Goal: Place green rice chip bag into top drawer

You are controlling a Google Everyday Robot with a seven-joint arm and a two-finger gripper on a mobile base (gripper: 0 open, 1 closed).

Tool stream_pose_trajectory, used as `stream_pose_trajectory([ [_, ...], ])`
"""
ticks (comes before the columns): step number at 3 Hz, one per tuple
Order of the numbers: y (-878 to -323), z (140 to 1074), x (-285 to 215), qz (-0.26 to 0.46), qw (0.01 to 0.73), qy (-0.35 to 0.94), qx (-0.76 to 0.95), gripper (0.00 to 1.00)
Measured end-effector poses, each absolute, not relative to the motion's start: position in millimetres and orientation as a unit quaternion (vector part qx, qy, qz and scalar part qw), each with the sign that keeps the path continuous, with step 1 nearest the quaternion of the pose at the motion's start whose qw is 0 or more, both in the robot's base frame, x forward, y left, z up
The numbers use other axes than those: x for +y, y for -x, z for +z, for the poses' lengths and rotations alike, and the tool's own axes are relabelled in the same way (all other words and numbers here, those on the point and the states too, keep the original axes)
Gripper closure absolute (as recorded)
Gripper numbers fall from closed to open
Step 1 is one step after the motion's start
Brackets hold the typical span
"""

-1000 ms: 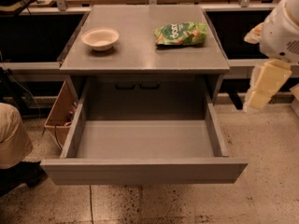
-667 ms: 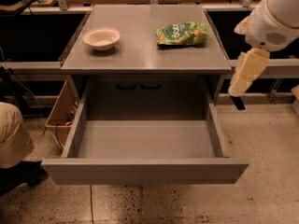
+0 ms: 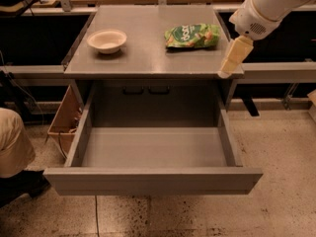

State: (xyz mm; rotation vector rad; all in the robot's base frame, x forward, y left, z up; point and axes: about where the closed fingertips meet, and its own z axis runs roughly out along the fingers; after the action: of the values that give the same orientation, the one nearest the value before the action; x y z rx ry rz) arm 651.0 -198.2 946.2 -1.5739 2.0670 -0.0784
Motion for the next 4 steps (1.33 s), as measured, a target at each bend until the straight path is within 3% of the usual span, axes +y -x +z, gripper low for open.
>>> stream_pose_trajectory([
  [1,-681,940,-187,-0.023,0.267,0.583,0.767,0.00],
  [3,-688,938,-184,-0.020,0.275,0.576,0.769,0.00],
  [4,-724,929,-183,-0.021,0.306,0.548,0.778,0.00],
])
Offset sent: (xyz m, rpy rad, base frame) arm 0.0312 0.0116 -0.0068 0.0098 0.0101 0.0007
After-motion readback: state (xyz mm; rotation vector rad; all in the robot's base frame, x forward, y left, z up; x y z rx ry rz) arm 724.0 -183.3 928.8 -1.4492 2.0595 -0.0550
